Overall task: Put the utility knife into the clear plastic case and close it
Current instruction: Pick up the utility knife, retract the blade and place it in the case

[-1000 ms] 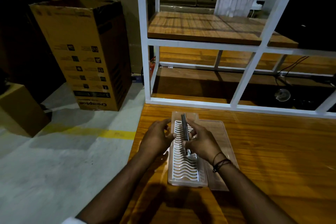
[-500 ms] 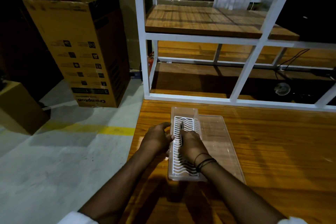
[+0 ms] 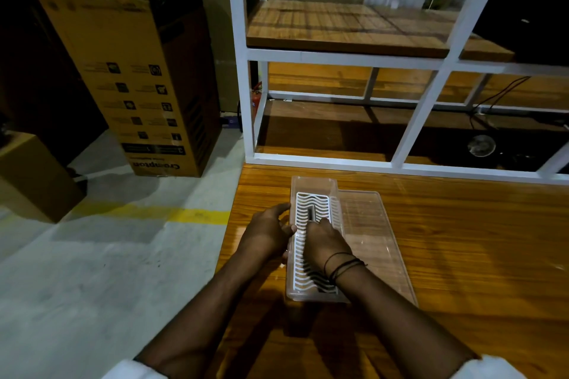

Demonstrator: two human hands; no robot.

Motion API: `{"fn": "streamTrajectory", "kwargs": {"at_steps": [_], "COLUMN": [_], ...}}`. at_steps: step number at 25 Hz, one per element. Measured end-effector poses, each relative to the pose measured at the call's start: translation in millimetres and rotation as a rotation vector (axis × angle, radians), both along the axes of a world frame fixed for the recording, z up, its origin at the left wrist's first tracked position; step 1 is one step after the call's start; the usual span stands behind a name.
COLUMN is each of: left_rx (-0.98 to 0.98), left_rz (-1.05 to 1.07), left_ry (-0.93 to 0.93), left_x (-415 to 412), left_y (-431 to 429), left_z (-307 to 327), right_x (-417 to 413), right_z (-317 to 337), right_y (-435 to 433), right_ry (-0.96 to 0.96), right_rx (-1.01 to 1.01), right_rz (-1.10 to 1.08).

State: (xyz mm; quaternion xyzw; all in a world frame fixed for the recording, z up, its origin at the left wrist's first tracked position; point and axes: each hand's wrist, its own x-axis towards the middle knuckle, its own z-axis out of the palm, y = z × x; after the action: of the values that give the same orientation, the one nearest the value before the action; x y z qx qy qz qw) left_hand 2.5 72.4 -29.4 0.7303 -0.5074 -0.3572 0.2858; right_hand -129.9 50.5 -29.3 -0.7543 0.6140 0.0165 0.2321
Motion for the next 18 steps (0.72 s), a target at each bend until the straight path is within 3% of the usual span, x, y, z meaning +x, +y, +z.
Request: {"fn": "streamTrajectory", "kwargs": {"at_steps": [8,12,15,18], "left_rx": [-0.006,-0.007,-0.013,-0.009], "left_rz": [0.015,0.003,-0.007,-0.011], "left_ry": [0.022,0.035,0.007,-0.001], "left_x": [-1,-1,-1,-1], "left_y": [2,4,3,4], "left_z": [-1,2,0,4], "right_x": [2,-20,-50,-83], "right_z": [15,22,26,14], "right_y": [8,12,2,-15], "right_ry": [0.114,-0.134,-0.222,-0.021], "right_rx": [0.054,-0.207,-0.312,-0.155], "right_rz": [0.057,0.004,-0.207,-0.451]}}
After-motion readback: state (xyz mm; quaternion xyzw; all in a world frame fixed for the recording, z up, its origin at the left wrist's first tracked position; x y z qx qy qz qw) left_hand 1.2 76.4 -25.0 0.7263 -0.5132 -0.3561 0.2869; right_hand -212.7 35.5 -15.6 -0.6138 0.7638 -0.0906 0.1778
